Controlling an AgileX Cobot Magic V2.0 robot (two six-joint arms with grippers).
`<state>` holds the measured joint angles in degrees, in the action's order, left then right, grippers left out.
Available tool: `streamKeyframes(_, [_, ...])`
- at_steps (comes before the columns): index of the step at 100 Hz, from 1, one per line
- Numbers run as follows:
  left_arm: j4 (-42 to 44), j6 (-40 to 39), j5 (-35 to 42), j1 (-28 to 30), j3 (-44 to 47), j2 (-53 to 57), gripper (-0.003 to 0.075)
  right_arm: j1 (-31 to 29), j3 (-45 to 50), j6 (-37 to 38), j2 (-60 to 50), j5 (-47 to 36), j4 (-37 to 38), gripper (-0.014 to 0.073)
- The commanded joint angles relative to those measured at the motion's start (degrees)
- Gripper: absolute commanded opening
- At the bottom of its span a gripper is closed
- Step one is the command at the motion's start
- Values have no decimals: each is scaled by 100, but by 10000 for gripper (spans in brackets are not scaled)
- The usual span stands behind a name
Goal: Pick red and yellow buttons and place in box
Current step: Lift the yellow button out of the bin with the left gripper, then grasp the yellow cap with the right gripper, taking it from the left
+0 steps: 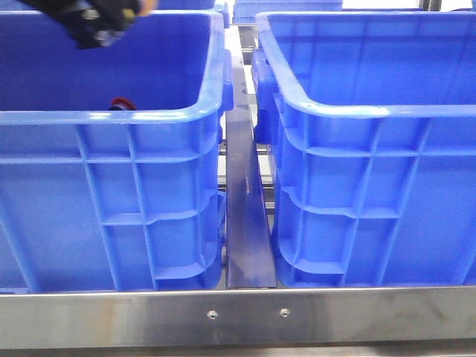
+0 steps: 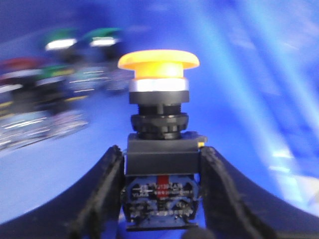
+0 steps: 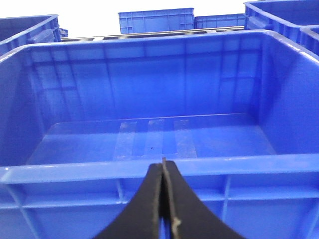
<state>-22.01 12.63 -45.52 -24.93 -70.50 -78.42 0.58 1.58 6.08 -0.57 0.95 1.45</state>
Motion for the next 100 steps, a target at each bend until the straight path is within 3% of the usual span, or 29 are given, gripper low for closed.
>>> streamKeyframes(1, [-200, 27, 455, -440, -160, 190, 138, 13, -115, -32, -146, -501, 65, -67])
streamKeyframes(16, [-200, 27, 570, -913, -160, 190, 138, 13, -335, -32, -122, -266, 59, -67])
streamKeyframes(41, [-200, 27, 582, -1023, -160, 190, 138, 19, -2283, -32, 869, 2797, -197, -67])
streamKeyframes(54, [-200, 27, 582, -1023, -160, 190, 138, 19, -3131, -53, 1720, 3487, -227, -47])
streamKeyframes(63, [-200, 27, 582, -1023, -160, 190, 138, 19, -3600, -58, 2356, 3572, -395, 79])
streamKeyframes(79, [-200, 27, 582, -1023, -160, 190, 138, 19, -4380, -511, 3417, 3567, -1379, 455])
streamKeyframes(87, [-200, 27, 582, -1023, -160, 190, 138, 19, -4639, -784, 3858, 3632, -2266, 529])
streamKeyframes(100, [-200, 27, 582, -1023, -160, 190, 138, 19, -4991, -1472, 4548, 3843, -4033, 514])
